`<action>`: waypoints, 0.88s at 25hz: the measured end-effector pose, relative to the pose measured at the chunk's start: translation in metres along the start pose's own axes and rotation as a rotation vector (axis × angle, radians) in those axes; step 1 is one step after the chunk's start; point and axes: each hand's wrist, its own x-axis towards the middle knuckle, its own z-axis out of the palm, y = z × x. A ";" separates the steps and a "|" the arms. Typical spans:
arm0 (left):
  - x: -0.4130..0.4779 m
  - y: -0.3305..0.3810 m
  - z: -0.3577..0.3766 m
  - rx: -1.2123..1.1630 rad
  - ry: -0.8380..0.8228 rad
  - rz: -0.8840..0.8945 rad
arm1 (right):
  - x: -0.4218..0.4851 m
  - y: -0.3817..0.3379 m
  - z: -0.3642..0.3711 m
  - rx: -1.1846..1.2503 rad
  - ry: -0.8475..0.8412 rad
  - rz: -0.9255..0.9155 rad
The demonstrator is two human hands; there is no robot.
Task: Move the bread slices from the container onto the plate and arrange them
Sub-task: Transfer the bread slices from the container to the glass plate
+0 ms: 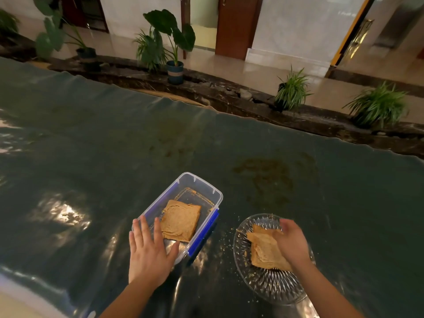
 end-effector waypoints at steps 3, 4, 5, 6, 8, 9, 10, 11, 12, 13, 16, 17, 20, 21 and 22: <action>0.000 -0.001 -0.001 -0.005 0.005 0.003 | -0.004 -0.061 0.023 0.006 -0.053 -0.268; 0.000 -0.001 -0.001 -0.001 0.005 0.003 | -0.005 -0.083 0.035 -0.001 -0.090 -0.359; 0.000 -0.001 -0.001 0.001 0.005 0.003 | -0.006 -0.106 0.047 -0.017 -0.130 -0.442; -0.001 -0.001 -0.001 0.001 0.004 0.002 | -0.007 -0.127 0.062 -0.044 -0.175 -0.513; -0.001 -0.001 -0.001 -0.007 0.001 0.001 | -0.007 -0.161 0.093 -0.165 -0.278 -0.624; -0.001 -0.001 -0.001 -0.010 -0.002 0.000 | -0.005 -0.174 0.110 -0.260 -0.334 -0.665; -0.001 -0.001 -0.001 -0.012 -0.002 0.000 | -0.003 -0.184 0.125 -0.364 -0.384 -0.684; 0.000 -0.002 -0.001 -0.013 -0.002 -0.001 | 0.000 -0.191 0.140 -0.462 -0.418 -0.677; 0.000 -0.002 0.000 -0.013 -0.003 0.000 | 0.003 -0.196 0.151 -0.546 -0.436 -0.656; 0.000 -0.003 0.000 -0.015 -0.005 0.002 | 0.006 -0.198 0.161 -0.619 -0.443 -0.638; 0.000 -0.004 0.001 -0.024 0.003 0.011 | 0.014 -0.194 0.182 -0.807 -0.481 -0.631; 0.001 -0.003 0.000 -0.029 0.008 0.013 | 0.016 -0.191 0.187 -0.850 -0.492 -0.629; 0.001 -0.002 0.000 -0.039 0.011 0.016 | 0.021 -0.181 0.196 -0.907 -0.481 -0.614; 0.001 -0.001 0.000 -0.039 0.012 0.015 | 0.022 -0.179 0.198 -0.907 -0.479 -0.596; 0.001 -0.001 0.001 -0.041 0.014 0.011 | 0.023 -0.177 0.199 -0.899 -0.485 -0.573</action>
